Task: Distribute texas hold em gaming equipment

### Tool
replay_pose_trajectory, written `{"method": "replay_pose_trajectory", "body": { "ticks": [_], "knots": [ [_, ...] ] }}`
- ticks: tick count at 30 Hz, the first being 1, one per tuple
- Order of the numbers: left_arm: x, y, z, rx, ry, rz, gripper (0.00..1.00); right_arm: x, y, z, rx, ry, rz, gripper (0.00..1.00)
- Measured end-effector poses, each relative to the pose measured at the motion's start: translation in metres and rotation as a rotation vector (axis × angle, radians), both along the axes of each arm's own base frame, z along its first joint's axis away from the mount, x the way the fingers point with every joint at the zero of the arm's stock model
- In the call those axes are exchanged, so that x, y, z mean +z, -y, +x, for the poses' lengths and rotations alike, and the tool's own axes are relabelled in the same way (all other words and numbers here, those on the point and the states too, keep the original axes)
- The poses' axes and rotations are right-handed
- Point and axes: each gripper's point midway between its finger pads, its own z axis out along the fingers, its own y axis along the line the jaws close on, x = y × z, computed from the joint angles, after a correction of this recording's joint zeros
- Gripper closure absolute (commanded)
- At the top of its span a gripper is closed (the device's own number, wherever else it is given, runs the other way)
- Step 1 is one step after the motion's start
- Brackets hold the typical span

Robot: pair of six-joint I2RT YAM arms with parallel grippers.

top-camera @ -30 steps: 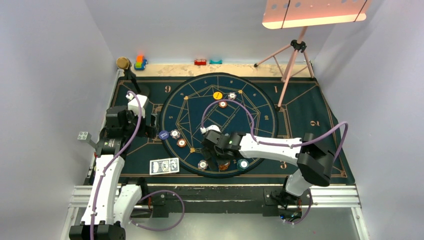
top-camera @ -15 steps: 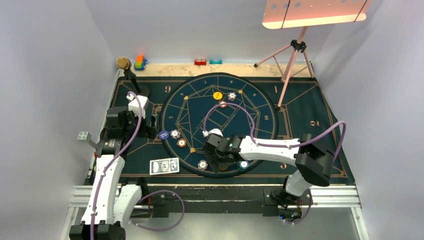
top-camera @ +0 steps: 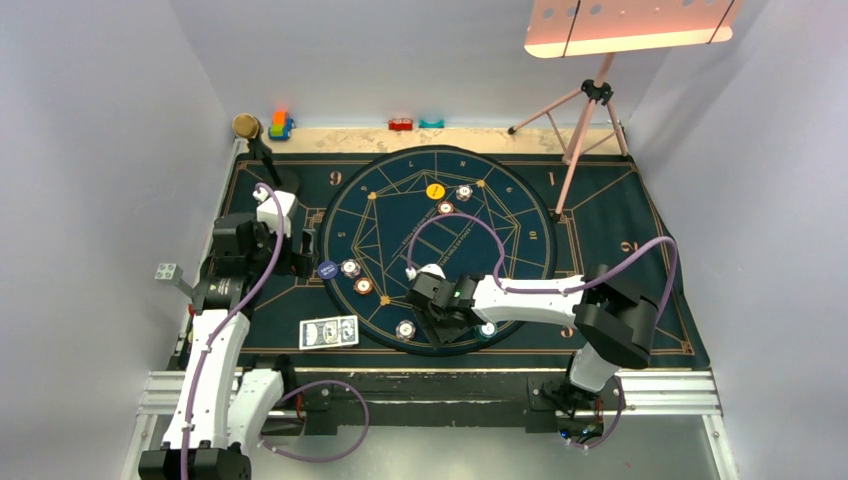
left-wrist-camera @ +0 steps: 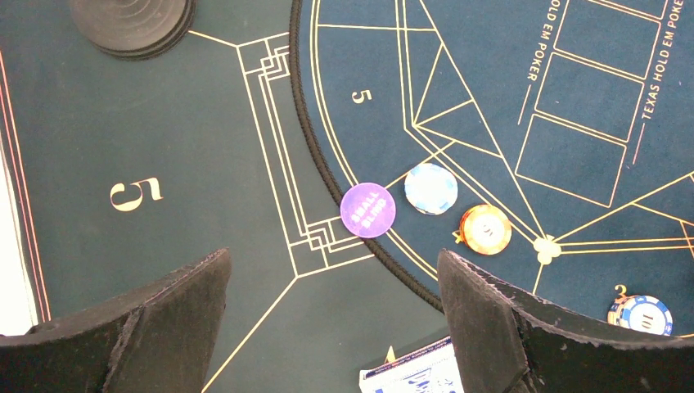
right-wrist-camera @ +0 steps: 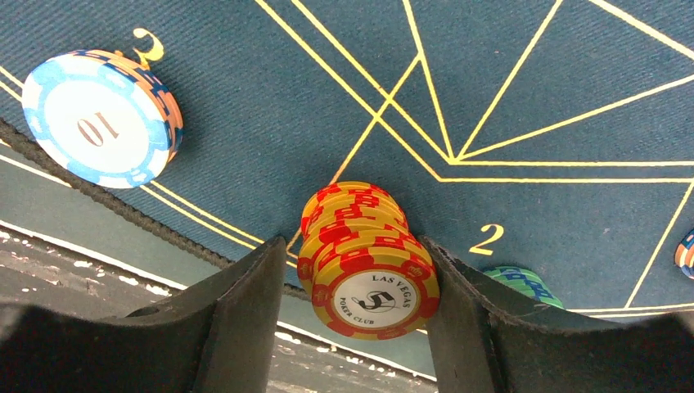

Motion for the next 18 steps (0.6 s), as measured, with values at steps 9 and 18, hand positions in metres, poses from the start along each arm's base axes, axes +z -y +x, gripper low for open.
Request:
{"method": "replay_pose_trajectory", "body": {
  "ticks": [9, 18],
  "knots": [
    [0.0, 0.0, 0.0, 0.0, 0.0, 0.0, 0.0, 0.0003, -0.0003, 0.0001, 0.0, 0.0, 0.001, 0.41],
    [0.0001, 0.0, 0.0, 0.0, 0.0, 0.0, 0.0, 0.0044, -0.0004, 0.0011, -0.001, 0.003, -0.005, 0.46]
  ]
}}
